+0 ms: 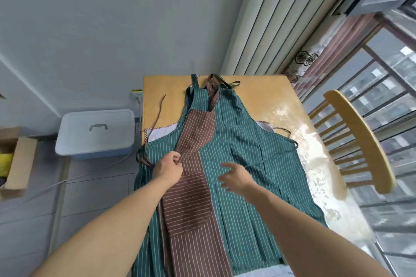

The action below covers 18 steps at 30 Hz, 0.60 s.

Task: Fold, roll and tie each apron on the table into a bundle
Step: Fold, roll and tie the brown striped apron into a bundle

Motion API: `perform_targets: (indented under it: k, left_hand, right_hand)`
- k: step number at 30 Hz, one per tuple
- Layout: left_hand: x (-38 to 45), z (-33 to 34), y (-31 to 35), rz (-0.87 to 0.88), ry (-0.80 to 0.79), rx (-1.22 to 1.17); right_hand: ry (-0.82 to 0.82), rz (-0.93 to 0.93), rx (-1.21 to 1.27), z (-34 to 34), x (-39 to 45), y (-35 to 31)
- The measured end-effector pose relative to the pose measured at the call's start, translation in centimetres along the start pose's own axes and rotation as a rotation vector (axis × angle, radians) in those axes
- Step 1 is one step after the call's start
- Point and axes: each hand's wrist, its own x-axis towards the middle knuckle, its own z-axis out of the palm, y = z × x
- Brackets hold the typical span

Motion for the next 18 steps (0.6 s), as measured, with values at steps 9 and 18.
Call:
perform_targets:
  k: [9, 18]
  left_hand:
    - [6.8, -0.4, 3.6, -0.245, -0.126, -0.265]
    - [10.0, -3.9, 6.0, -0.433, -0.388, -0.777]
  right_hand:
    - [0.104, 0.068, 0.297, -3.5, 13.9, -6.9]
    - [-0.149, -0.024, 0.581, -5.7, 19.0, -14.0]
